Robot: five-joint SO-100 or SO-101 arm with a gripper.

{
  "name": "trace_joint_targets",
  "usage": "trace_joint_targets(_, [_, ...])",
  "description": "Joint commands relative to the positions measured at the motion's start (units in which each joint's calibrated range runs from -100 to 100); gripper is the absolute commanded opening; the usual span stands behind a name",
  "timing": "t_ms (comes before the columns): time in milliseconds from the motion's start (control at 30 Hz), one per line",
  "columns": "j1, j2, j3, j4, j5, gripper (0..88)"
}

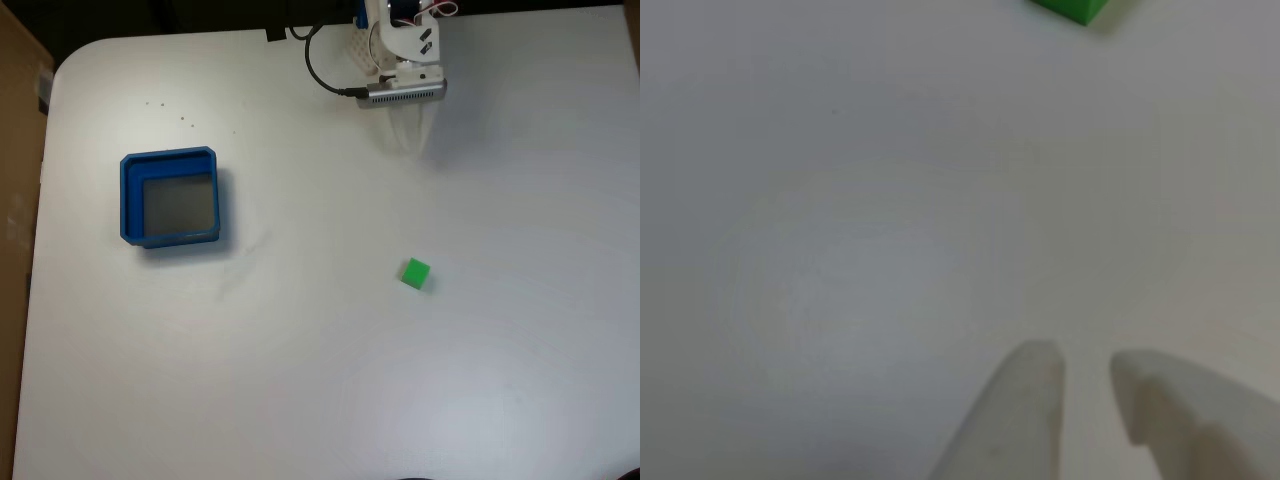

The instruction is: Pick up green cube and drop it in the blue box

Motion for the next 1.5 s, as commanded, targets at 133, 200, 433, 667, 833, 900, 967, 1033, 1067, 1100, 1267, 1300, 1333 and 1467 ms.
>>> trace_joint_targets(133, [-0.1,-0.4,0.1,-0.7,0.6,0.6])
trace_joint_targets(200, [-0.1,-0.4,0.1,-0.7,0.6,0.6])
trace_joint_targets(433, [-0.1,-0.4,0.1,-0.7,0.4,0.6])
trace_joint_targets(667, [-0.2,-0.4,0.1,-1.3,0.6,0.6])
trace_joint_targets(833, [-0.2,-0.4,-1.2,-1.4,0.5,0.6])
trace_joint_targets(900, [-0.3,-0.4,-1.2,-1.5,0.5,0.6])
trace_joint_targets(967, [-0.3,-0.5,-1.3,-1.5,0.5,0.6])
trace_joint_targets(1033, [-0.3,-0.5,-1.3,-1.6,0.5,0.6])
trace_joint_targets(1067, [-0.3,-0.5,-1.4,-1.7,0.5,0.6])
trace_joint_targets(1100, [-0.3,-0.5,-1.8,-2.3,0.3,0.6])
trace_joint_targets(1267, [-0.2,-0.3,-2.1,-9.1,0.6,0.7])
trace_joint_targets(1300, [-0.2,-0.2,-2.1,-10.2,0.6,0.7])
trace_joint_targets(1333, [-0.2,-0.2,-2.1,-11.1,0.6,0.7])
trace_joint_targets(1467, [-0.3,0.0,-2.1,-12.2,0.6,0.7])
